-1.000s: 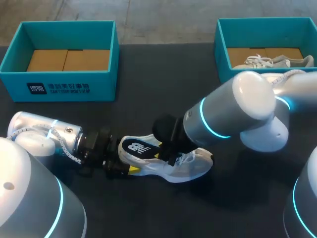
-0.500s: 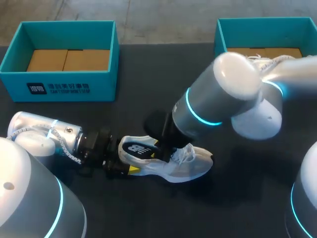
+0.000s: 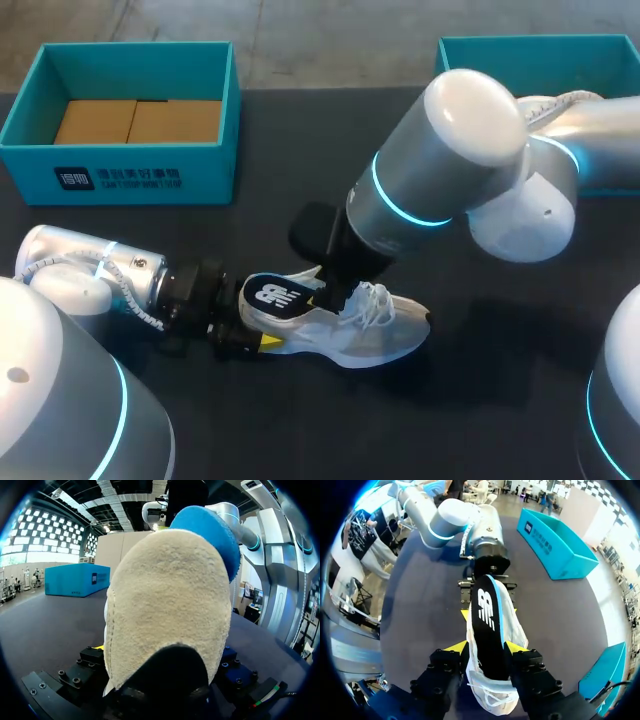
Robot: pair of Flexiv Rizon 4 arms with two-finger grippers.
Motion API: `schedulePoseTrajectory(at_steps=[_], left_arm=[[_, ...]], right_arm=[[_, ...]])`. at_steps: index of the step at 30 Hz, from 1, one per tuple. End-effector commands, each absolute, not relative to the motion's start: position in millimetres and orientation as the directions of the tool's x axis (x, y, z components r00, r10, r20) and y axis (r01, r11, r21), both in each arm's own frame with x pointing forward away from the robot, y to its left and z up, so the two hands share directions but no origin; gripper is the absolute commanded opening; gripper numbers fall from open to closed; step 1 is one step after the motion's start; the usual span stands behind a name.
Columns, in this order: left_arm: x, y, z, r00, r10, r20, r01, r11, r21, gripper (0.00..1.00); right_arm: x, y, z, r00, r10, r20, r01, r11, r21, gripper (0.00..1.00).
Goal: Take the shoe out of the shoebox, open the shoe tongue, remove and reinsert the insole, then place the shoe into the shoebox
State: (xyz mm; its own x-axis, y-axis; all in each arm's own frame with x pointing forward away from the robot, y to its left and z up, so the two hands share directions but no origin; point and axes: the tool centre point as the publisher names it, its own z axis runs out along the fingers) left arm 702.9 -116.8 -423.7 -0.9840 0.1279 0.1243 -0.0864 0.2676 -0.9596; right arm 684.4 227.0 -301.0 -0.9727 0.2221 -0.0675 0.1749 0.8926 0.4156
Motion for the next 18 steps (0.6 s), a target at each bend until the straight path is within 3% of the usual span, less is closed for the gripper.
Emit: schedulePoseTrajectory(at_steps=[1, 18], left_arm=[[705.5, -116.8, -425.7, -0.984, 0.130, 0.125, -0.086, 0.270, -0.959, 0.00], [705.5, -116.8, -425.7, -0.984, 0.130, 0.125, -0.086, 0.270, -0.959, 0.00]], right_arm=[[688.7, 225.8, -296.8, -0.980, 0.194, -0.042, 0.159, 0.894, 0.418, 0.46], [699.4, 260.7, -292.5, -0.995, 0.096, -0.010, 0.083, 0.908, 0.411, 0.47]])
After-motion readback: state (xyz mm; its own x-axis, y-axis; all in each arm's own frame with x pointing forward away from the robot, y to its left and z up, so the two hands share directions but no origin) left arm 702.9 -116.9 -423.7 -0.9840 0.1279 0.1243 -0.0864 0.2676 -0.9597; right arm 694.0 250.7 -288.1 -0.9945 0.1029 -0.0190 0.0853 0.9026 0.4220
